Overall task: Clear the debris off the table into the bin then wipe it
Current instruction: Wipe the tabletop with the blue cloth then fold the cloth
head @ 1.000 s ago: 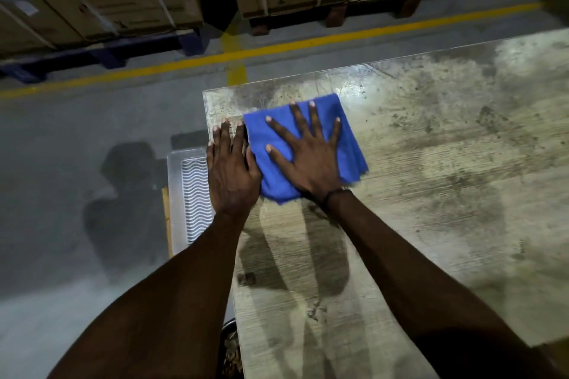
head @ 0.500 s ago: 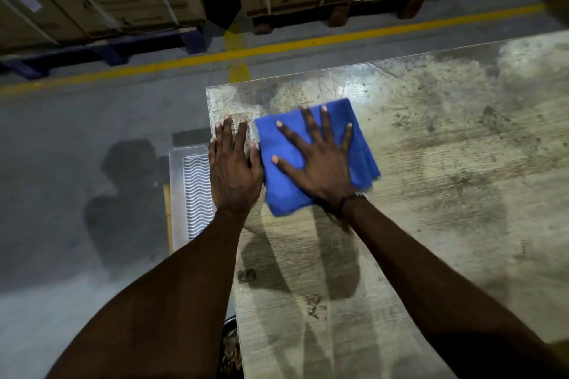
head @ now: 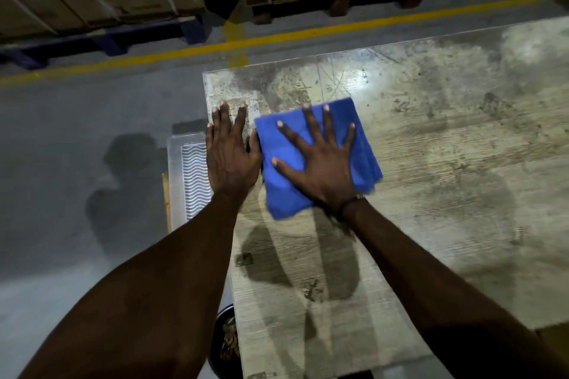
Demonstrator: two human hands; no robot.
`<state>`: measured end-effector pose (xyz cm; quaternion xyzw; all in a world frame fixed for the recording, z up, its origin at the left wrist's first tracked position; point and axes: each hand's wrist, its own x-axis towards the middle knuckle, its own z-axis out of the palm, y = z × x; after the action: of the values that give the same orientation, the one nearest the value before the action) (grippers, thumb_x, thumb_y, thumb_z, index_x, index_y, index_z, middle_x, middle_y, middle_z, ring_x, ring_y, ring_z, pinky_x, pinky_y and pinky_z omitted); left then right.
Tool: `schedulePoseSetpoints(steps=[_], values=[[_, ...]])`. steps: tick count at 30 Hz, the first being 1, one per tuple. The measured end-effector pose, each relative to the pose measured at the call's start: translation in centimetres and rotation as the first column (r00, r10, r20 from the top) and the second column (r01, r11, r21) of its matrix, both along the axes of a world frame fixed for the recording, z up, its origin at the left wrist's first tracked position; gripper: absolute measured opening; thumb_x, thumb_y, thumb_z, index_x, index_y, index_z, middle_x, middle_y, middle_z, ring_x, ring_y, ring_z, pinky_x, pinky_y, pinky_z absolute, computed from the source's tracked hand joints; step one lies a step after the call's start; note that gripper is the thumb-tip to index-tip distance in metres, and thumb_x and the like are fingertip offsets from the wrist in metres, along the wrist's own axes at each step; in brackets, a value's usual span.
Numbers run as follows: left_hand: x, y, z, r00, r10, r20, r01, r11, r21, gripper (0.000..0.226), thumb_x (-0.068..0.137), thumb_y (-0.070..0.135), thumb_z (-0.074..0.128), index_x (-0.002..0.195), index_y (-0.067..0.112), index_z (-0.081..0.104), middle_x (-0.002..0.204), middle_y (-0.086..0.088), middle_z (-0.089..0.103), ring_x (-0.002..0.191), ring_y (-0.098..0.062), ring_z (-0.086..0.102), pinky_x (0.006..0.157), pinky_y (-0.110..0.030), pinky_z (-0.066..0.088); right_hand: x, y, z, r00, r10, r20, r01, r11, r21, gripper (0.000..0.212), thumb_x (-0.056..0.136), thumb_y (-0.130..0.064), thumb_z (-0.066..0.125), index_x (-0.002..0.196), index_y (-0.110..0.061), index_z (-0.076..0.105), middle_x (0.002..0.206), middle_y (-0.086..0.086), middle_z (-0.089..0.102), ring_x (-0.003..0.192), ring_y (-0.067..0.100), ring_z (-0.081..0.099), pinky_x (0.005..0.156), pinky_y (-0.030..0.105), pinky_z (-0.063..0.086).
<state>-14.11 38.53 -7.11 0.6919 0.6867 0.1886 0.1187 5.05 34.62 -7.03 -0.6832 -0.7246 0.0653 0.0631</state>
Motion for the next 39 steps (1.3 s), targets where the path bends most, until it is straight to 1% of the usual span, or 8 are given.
schedulePoseSetpoints(steps=[3,10,15,17,25,30,33,39], values=[[-0.1,-0.1,0.1,1.000,0.000,-0.004,0.000,1.000,0.010,0.057,0.109,0.044,0.038,0.162,0.024,0.037,0.174,-0.009,0.019,0.162,-0.026,0.014,0.130,-0.041,0.013,2.6,-1.9,-0.6,1.000,-0.023,0.012,0.023,1.000,0.010,0.078,0.090,-0.088,0.032,0.160,-0.056,0.020,0.176,-0.007,0.002,0.162,0.029,-0.006,0.119,0.077,0.001],[0.1,0.1,0.4,1.000,0.014,0.014,-0.014,1.000,-0.015,0.057,0.108,0.045,0.039,0.162,0.025,0.038,0.174,-0.008,0.019,0.162,-0.025,0.013,0.129,-0.040,0.009,2.9,6.1,-0.6,0.974,-0.214,-0.074,0.213,0.977,-0.015,0.079,0.089,-0.090,0.028,0.160,-0.055,0.021,0.176,-0.001,0.007,0.162,0.034,-0.004,0.116,0.080,-0.003],[0.0,-0.2,0.8,1.000,-0.009,0.028,0.010,1.000,-0.023,0.058,0.108,0.045,0.037,0.162,0.024,0.039,0.174,-0.008,0.018,0.162,-0.026,0.013,0.129,-0.039,0.007,-0.5,-5.8,-0.1,0.999,-0.024,-0.040,0.026,0.999,0.041,0.077,0.091,-0.087,0.035,0.160,-0.054,0.024,0.176,-0.003,0.008,0.162,0.031,-0.004,0.119,0.075,0.000],[0.0,-0.3,0.9,1.000,-0.009,0.029,0.010,0.999,-0.030,0.056,0.109,0.044,0.039,0.161,0.024,0.039,0.174,-0.009,0.018,0.162,-0.026,0.013,0.130,-0.040,0.008,0.7,-9.2,-0.1,0.999,-0.027,-0.044,0.029,0.998,0.049,0.076,0.091,-0.087,0.038,0.158,-0.056,0.025,0.175,-0.006,0.009,0.162,0.028,-0.004,0.120,0.074,-0.001],[0.0,-0.4,1.0,0.999,-0.014,0.032,0.014,1.000,-0.025,0.054,0.108,0.043,0.042,0.159,0.023,0.044,0.172,-0.014,0.022,0.161,-0.031,0.016,0.128,-0.045,0.012,4.6,1.9,-0.8,0.968,-0.234,-0.093,0.231,0.972,-0.043,0.080,0.088,-0.091,0.029,0.160,-0.057,0.019,0.176,-0.003,0.006,0.162,0.033,-0.004,0.115,0.080,-0.004],[-0.1,-0.9,0.9,0.998,-0.054,0.015,0.054,0.998,-0.025,0.055,0.108,0.042,0.037,0.159,0.022,0.044,0.172,-0.015,0.024,0.160,-0.032,0.017,0.129,-0.045,0.012,-0.6,-8.0,-0.6,0.995,-0.088,-0.052,0.090,0.995,0.049,0.080,0.089,-0.089,0.034,0.160,-0.053,0.025,0.176,-0.002,0.010,0.162,0.033,-0.002,0.118,0.076,-0.001],[-0.2,-4.2,0.7,0.996,-0.085,-0.042,0.084,0.996,-0.025,0.055,0.110,0.037,0.031,0.163,0.021,0.036,0.172,-0.015,0.021,0.161,-0.031,0.016,0.130,-0.046,0.012,-0.5,-14.7,-0.4,0.999,-0.006,-0.040,0.008,0.999,0.041,0.078,0.088,-0.088,0.037,0.159,-0.055,0.026,0.176,-0.007,0.007,0.162,0.028,-0.004,0.120,0.074,0.001],[-0.1,-15.5,-0.2,0.993,-0.075,-0.086,0.077,0.997,0.020,0.055,0.111,0.032,0.030,0.164,0.019,0.032,0.173,-0.013,0.021,0.160,-0.030,0.020,0.129,-0.046,0.019,4.0,-8.1,0.3,0.980,-0.179,-0.087,0.176,0.983,-0.048,0.080,0.087,-0.091,0.034,0.159,-0.058,0.020,0.176,-0.007,0.006,0.162,0.031,-0.003,0.117,0.079,-0.001]])
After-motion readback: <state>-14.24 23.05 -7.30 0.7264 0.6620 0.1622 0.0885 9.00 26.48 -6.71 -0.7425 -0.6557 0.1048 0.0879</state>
